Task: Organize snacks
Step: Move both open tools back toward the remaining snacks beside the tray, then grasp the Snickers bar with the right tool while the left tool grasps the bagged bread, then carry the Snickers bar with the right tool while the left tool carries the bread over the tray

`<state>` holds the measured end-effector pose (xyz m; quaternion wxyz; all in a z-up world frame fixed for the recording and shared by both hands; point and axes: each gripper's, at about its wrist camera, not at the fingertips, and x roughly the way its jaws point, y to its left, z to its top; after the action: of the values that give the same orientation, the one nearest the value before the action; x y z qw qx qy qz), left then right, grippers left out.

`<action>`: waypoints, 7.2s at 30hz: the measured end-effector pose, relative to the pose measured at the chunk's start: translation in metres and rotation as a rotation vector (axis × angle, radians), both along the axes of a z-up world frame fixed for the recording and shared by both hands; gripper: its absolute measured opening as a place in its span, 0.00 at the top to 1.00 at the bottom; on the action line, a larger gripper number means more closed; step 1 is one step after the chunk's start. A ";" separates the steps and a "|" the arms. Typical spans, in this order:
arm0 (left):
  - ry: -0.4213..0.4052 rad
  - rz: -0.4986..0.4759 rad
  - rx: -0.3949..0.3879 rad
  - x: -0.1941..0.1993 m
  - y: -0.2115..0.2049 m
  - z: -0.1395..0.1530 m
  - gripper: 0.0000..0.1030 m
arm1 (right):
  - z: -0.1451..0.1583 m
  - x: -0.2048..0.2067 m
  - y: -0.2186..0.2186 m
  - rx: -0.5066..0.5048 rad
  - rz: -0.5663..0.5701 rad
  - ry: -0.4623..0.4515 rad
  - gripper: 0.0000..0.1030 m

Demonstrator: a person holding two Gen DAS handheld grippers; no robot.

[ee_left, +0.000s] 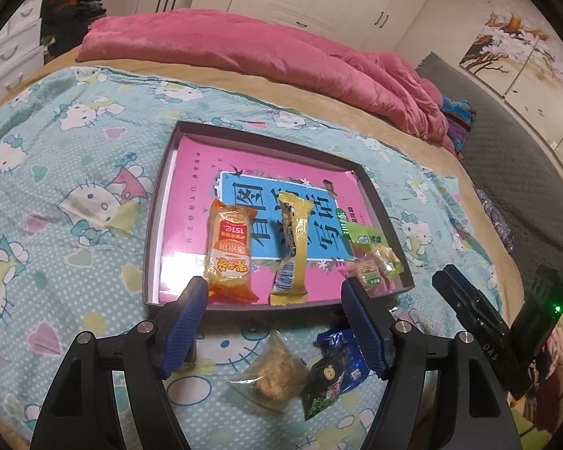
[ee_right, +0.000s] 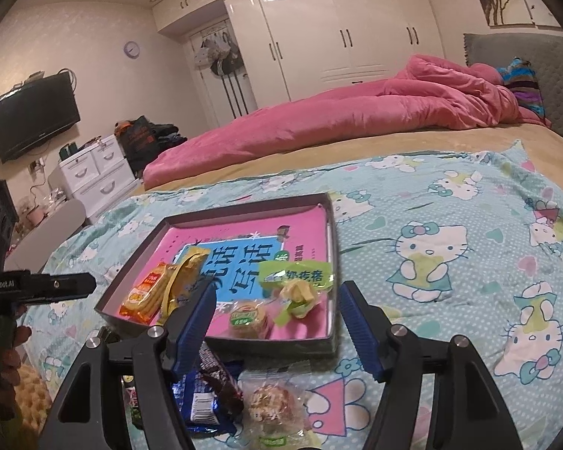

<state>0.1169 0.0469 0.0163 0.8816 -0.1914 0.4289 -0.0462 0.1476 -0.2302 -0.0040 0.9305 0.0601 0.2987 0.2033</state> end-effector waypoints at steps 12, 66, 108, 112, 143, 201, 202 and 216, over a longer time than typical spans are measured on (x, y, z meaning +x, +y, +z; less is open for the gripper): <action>0.019 -0.024 0.031 -0.007 -0.003 -0.003 0.27 | -0.003 -0.013 0.019 -0.033 0.071 0.007 0.34; 0.147 -0.212 0.202 -0.028 -0.044 -0.066 0.27 | -0.041 -0.019 0.073 -0.258 0.284 0.068 0.56; 0.111 -0.226 0.102 -0.008 -0.048 -0.079 0.55 | -0.046 -0.014 0.073 -0.211 0.293 0.137 0.82; 0.098 -0.210 0.101 -0.014 -0.043 -0.074 0.55 | -0.043 -0.015 0.068 -0.194 0.296 0.144 0.82; 0.016 -0.116 0.046 -0.027 -0.018 -0.036 0.56 | -0.024 -0.004 0.031 0.010 0.245 0.207 0.54; -0.014 0.005 0.133 0.027 -0.028 -0.017 0.56 | -0.006 0.022 -0.010 0.143 0.050 0.100 0.83; -0.011 0.013 0.141 0.029 -0.027 -0.018 0.56 | -0.006 0.022 -0.010 0.139 0.048 0.096 0.83; 0.011 -0.002 0.229 0.044 -0.039 -0.035 0.56 | -0.016 0.031 0.000 0.103 0.053 0.102 0.83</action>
<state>0.1605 0.0084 -0.0187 0.8953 -0.0892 0.4365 0.0034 0.1789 -0.2302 -0.0199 0.9040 0.1105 0.3364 0.2397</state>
